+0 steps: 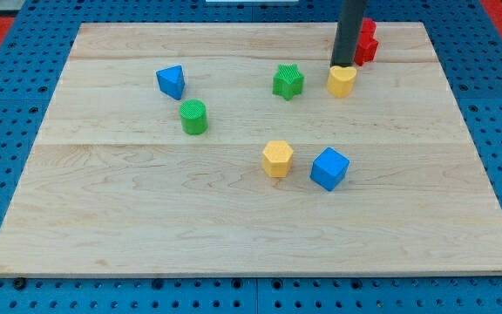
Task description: Nudge the green circle down a bit
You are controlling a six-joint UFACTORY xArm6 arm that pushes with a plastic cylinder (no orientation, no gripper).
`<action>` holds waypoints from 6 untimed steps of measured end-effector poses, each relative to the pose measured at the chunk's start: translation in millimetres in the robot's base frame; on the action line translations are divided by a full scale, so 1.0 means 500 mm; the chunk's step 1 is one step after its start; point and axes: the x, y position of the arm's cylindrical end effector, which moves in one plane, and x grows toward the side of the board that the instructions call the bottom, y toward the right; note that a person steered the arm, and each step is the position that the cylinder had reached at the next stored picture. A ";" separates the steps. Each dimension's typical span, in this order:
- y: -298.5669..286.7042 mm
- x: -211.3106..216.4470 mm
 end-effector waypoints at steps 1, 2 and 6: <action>-0.008 0.063; -0.028 0.121; -0.369 0.136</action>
